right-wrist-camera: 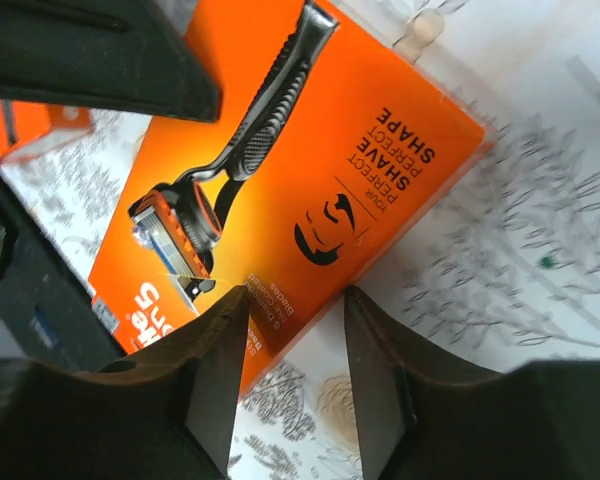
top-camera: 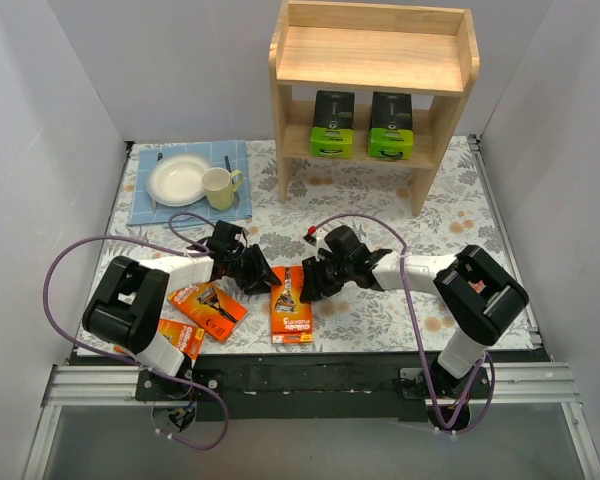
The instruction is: Place and organize the shaving razors onto the shelf
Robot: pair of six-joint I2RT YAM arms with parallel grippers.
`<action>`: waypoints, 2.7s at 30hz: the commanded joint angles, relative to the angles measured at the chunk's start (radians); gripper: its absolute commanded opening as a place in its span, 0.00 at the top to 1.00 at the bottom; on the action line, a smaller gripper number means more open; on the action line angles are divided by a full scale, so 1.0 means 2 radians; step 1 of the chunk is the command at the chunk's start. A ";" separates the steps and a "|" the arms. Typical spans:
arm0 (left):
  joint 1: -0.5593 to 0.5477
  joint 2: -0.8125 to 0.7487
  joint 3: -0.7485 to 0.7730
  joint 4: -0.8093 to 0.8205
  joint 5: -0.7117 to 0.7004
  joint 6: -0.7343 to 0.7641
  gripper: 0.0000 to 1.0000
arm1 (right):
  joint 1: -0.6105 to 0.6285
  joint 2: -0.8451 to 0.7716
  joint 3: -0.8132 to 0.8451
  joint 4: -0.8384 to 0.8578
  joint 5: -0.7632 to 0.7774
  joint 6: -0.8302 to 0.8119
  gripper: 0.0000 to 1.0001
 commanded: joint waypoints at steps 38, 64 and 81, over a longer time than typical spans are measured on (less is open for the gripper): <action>0.052 -0.033 -0.055 0.069 0.030 -0.010 0.38 | -0.081 -0.040 -0.104 0.129 -0.074 0.110 0.37; 0.052 -0.038 -0.132 0.207 0.145 -0.132 0.11 | -0.068 -0.023 -0.041 0.154 -0.124 0.166 0.97; 0.042 -0.009 -0.079 0.259 0.154 -0.116 0.64 | -0.069 -0.031 -0.065 0.124 -0.089 0.182 0.98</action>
